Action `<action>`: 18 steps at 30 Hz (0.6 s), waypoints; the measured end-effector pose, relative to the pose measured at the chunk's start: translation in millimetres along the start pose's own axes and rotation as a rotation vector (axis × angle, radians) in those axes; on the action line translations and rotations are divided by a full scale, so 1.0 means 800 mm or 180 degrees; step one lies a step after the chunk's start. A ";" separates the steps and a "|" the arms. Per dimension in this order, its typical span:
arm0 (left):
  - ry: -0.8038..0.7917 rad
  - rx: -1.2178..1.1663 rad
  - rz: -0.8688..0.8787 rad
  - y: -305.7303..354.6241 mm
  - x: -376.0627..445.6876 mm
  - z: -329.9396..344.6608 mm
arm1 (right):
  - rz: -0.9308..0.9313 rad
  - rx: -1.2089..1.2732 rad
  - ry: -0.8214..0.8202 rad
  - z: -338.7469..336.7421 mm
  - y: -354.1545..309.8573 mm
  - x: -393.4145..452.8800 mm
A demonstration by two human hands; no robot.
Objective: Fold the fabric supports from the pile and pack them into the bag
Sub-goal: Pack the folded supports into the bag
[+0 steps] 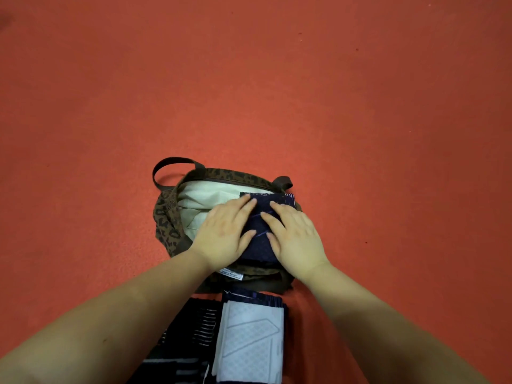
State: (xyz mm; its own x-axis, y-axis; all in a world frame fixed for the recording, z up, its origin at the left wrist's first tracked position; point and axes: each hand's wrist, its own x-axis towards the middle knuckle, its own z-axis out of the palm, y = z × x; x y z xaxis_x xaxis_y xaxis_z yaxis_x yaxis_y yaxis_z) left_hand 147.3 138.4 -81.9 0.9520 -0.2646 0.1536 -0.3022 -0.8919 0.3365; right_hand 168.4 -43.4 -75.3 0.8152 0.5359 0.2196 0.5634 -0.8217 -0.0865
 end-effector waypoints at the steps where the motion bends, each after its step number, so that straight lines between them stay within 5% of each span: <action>1: -0.0304 0.0117 0.0225 -0.002 0.003 -0.002 | 0.0061 -0.0114 -0.0264 0.003 0.003 -0.001; 6: -0.1985 0.0690 0.0181 -0.001 0.024 -0.008 | 0.0077 -0.0185 -0.1537 -0.004 0.012 0.006; 12: -0.2456 0.0894 0.0133 0.008 0.038 0.004 | 0.0312 -0.0115 -0.2189 0.006 0.026 0.002; 15: -0.2531 0.0984 0.0106 0.011 0.044 0.005 | 0.0413 0.0325 -0.1615 0.008 0.028 -0.003; 18: -0.2611 0.1072 0.0177 0.013 0.048 0.001 | 0.1638 0.0770 -0.0222 0.007 0.033 -0.009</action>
State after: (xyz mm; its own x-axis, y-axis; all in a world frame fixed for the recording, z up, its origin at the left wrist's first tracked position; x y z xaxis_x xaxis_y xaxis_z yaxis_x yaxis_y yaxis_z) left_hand 180.8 118.6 -73.0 0.7101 -0.3748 -0.5961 -0.4419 -0.8963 0.0372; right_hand 178.4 -67.9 -84.7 0.9949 0.0969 0.0266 0.0996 -0.9166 -0.3872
